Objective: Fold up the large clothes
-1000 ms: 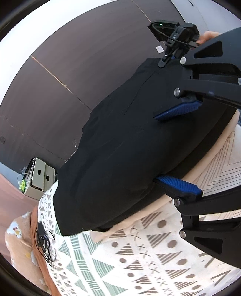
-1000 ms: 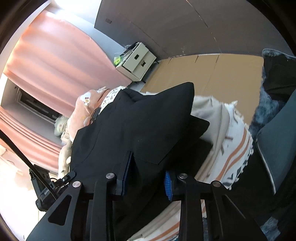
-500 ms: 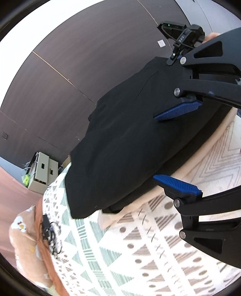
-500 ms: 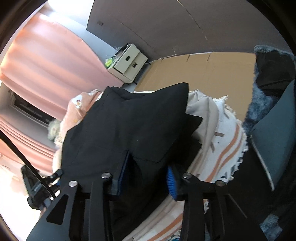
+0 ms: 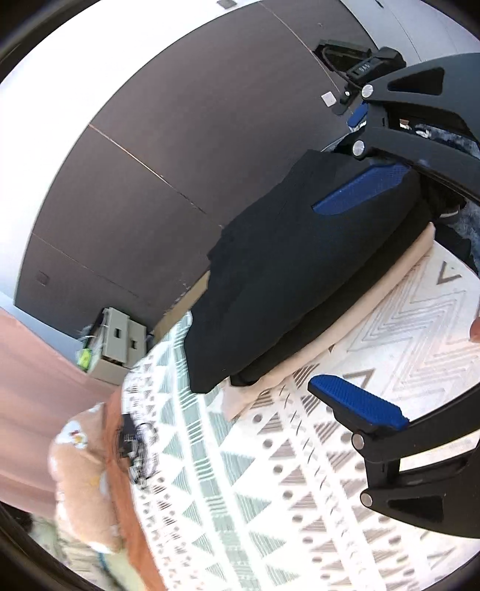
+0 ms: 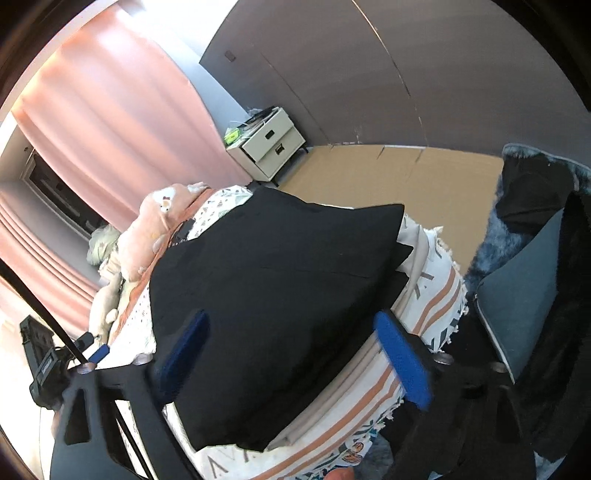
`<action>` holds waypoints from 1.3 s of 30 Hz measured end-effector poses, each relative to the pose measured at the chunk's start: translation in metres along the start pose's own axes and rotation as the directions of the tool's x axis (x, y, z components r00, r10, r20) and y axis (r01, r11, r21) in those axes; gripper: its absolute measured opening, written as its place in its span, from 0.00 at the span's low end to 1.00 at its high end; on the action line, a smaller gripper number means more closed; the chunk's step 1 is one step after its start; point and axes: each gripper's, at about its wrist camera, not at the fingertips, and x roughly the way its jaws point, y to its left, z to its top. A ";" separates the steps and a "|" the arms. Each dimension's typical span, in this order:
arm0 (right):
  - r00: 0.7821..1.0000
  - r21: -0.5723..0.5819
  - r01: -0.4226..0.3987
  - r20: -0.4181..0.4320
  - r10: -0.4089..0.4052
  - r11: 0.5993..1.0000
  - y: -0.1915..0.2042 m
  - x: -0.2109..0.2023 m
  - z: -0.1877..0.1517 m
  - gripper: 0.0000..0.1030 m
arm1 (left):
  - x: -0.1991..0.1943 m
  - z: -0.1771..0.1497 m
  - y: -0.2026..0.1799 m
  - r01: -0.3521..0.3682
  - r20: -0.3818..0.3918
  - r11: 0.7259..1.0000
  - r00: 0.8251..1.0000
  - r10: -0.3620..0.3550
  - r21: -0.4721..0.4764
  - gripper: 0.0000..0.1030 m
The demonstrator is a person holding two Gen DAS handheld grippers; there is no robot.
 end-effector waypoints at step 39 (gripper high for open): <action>0.983 -0.400 -0.087 0.112 0.143 0.912 0.090 -0.201 -0.157 1.00 | -0.336 -0.192 -0.051 -0.261 0.373 0.956 0.907 0.195 0.134 1.00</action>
